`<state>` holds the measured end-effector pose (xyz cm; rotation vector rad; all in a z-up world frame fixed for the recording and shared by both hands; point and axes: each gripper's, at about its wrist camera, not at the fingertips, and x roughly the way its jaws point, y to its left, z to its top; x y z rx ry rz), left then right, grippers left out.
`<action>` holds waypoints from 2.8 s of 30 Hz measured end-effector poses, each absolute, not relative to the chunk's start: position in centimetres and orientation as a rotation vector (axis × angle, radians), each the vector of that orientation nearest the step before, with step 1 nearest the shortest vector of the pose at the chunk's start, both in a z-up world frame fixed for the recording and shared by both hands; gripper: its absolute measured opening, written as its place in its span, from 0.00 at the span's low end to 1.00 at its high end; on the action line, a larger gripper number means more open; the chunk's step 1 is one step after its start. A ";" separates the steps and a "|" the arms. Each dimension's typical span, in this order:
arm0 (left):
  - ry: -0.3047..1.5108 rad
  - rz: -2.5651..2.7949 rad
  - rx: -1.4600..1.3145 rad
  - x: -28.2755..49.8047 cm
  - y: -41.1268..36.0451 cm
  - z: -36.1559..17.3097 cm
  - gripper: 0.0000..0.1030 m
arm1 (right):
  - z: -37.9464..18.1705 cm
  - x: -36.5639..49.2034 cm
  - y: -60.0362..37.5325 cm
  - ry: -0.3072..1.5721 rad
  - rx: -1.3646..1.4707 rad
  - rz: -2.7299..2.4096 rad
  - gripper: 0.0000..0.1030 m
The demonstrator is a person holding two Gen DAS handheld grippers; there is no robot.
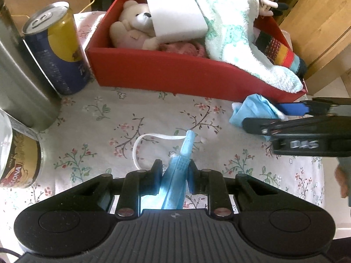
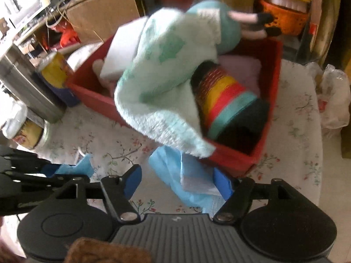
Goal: Organize soft objects
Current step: 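Grasp a blue mask with the left tool while the right tool grasps another mask, then lift and carry the masks over the red box with both tools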
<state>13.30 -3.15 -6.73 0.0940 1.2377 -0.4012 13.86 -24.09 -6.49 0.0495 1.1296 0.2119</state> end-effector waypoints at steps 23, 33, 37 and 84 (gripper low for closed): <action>1.113 -0.380 0.234 10.4 -4.9 -5.4 0.25 | -5.1 9.0 -23.6 1.148 0.111 0.255 0.04; 1.012 -0.362 0.239 9.1 -4.6 -2.6 0.25 | -1.5 6.2 -23.2 1.072 0.268 0.369 0.04; 0.969 -0.367 0.219 9.0 -4.4 -1.1 0.25 | 0.0 5.4 -23.4 1.037 0.328 0.416 0.04; 0.722 -0.280 0.042 21.8 -8.5 5.5 0.32 | 8.6 16.6 -28.4 0.603 0.410 0.249 0.04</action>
